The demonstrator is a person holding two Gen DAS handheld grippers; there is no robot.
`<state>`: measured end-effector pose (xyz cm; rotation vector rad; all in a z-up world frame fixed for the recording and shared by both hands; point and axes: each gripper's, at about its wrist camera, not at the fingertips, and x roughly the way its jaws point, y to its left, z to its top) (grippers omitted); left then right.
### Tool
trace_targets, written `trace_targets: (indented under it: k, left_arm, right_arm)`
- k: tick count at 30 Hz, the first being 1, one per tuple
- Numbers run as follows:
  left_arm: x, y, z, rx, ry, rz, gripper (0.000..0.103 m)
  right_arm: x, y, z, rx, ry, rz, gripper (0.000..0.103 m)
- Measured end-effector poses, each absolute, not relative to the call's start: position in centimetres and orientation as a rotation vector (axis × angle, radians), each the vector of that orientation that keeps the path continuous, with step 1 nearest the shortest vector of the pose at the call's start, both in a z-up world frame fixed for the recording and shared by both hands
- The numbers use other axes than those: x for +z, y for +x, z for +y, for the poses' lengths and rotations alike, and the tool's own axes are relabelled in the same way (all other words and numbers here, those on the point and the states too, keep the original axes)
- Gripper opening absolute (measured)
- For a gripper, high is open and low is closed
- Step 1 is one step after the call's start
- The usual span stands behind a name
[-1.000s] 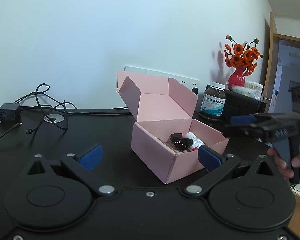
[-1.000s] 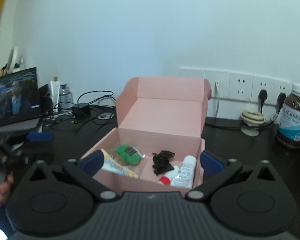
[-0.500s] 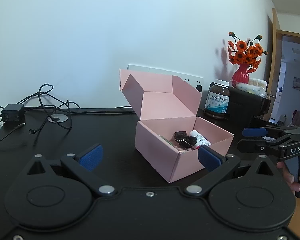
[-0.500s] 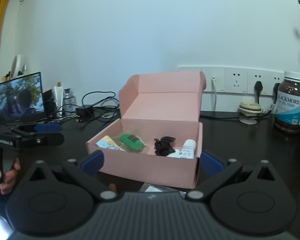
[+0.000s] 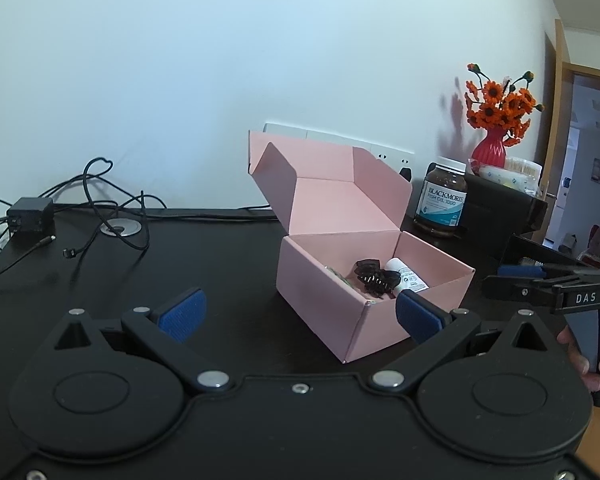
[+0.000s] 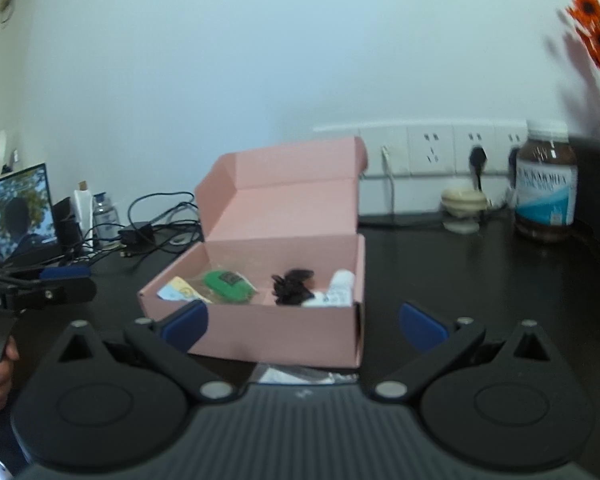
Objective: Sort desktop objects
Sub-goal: 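Withdraw the right gripper up and back from the pink box, then move the open left gripper toward the lavender tube on the desk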
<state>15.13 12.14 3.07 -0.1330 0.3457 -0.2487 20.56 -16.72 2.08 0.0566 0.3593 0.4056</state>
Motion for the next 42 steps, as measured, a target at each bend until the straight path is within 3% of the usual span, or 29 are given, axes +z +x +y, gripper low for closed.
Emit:
trace_targets:
  k: [34,42]
  left_arm:
    - [2.8,15.9,12.3,-0.186,-0.133,0.399,0.103]
    - [3.8,15.1,10.3,-0.007,-0.017,0.359,0.103]
  right_arm:
    - [1.9,19.5,-17.3,0.268,0.055,0.278,0.102]
    - [2.0,20.0,-18.0,0.291,0.098,0.302,0.102]
